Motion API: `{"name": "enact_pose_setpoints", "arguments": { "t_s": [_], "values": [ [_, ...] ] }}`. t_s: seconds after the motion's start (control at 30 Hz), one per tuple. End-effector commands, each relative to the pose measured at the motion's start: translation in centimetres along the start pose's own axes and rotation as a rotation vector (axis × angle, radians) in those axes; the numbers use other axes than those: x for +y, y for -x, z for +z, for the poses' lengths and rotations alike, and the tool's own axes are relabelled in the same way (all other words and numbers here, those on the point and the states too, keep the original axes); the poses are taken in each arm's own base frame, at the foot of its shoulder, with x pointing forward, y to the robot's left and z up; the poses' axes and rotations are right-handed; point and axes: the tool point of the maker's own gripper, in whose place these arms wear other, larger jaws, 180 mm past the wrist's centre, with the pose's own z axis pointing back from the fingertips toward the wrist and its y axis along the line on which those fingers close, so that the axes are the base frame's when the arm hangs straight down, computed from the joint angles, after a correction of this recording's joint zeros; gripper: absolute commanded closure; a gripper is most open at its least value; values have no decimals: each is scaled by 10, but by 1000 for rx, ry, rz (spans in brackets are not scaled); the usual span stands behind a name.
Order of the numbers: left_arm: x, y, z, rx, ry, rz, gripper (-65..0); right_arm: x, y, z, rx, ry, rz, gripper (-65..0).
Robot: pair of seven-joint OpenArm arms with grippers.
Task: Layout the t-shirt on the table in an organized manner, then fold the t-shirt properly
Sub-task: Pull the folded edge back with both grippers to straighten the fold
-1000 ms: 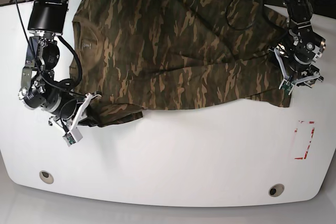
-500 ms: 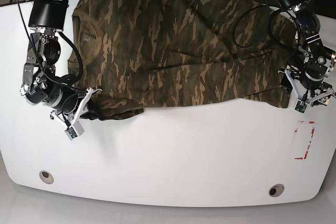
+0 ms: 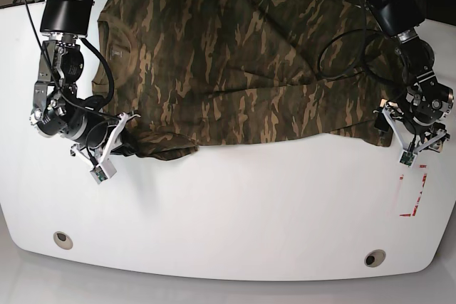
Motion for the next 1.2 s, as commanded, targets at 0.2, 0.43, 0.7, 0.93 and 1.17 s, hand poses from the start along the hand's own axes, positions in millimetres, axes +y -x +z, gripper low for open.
{"name": "enact_pose_setpoints", "arguments": {
  "t_s": [0.2,0.43,0.7,0.93,1.17],
  "values": [
    [2,-20,-26,-76,57,85,-555,-1,-17,5,-59,0,14,0],
    [-17,-3,-42,-40,122,120,-551,1,-18,4,-62,-3,10,0],
    [-24,1,-50,-52,152,146,-551,1,-18,4,-62,-3,10,0],
    [-35,12,-58,-37,187,172,-550,1,-18,4,-62,-3,10,0],
    [-41,23,-58,-17,195,170,-435,1,-18,4,-63,-4,10,0]
  ]
}}
